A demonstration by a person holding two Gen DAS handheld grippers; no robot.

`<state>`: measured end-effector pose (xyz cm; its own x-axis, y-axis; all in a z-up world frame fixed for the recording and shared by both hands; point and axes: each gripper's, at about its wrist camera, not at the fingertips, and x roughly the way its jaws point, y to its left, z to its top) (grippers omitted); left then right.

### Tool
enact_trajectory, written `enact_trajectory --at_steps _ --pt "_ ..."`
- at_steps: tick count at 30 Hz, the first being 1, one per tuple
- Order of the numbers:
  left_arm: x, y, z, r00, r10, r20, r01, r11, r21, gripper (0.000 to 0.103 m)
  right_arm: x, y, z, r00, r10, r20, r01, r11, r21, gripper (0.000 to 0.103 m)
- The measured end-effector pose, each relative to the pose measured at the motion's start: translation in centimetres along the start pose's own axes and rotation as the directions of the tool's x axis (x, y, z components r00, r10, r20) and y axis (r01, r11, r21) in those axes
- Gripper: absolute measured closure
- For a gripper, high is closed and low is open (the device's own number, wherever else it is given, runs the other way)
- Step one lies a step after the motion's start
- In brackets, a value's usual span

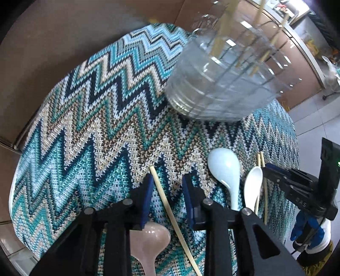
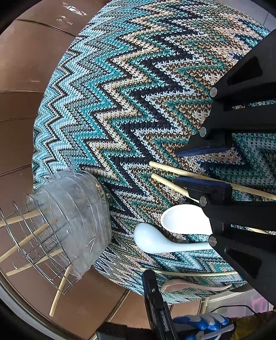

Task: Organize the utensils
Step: 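Close the left tool on a chopstick while the right tool grasps another and lifts, then lift both held chopsticks and lower them upright into the clear holder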

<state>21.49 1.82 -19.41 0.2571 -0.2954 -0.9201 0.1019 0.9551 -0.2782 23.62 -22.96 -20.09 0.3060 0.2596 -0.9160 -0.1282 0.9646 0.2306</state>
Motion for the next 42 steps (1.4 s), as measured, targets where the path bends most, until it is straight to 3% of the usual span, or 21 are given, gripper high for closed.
enact_trajectory --at_steps 6,11,16,20,25,31,35,42 --pt "1.2 -0.3 0.0 1.0 0.024 -0.018 -0.025 0.999 -0.024 0.082 0.0 -0.5 1.1 1.0 -0.006 -0.019 0.006 1.0 -0.011 0.082" --pt "1.6 -0.8 0.2 0.999 0.036 -0.004 -0.036 0.998 -0.042 0.096 0.5 0.0 1.4 0.999 -0.011 -0.038 0.01 1.0 -0.028 0.083" --pt "1.2 -0.8 -0.1 0.999 -0.008 0.033 0.01 0.998 -0.061 0.099 0.5 0.1 1.3 0.999 -0.004 -0.042 0.003 1.0 -0.021 0.094" --pt "-0.3 -1.1 -0.8 0.995 -0.053 0.089 0.058 0.997 -0.052 0.099 -0.5 -0.3 0.4 1.0 0.017 -0.018 -0.017 1.0 -0.008 0.096" --pt "-4.4 -1.4 -1.9 0.97 -0.12 0.213 0.124 0.992 -0.008 0.099 -2.9 0.5 -0.3 0.999 0.037 0.04 -0.036 0.999 -0.03 0.097" --pt "-9.0 -1.8 -3.3 0.942 -0.131 0.31 0.119 0.991 0.057 0.099 -7.3 1.5 -1.9 0.99 0.044 0.137 -0.034 0.997 -0.072 0.098" --pt "-11.5 -2.1 -3.6 0.925 -0.144 0.352 0.119 0.989 0.092 0.099 -9.9 2.3 -4.4 0.981 0.038 0.189 -0.021 0.996 -0.09 0.098" --pt "-14.8 -3.0 -4.6 0.9 -0.161 0.404 0.12 0.985 0.124 0.099 -13.1 3.7 -5.7 0.966 0.023 0.258 0.006 0.994 -0.112 0.098"
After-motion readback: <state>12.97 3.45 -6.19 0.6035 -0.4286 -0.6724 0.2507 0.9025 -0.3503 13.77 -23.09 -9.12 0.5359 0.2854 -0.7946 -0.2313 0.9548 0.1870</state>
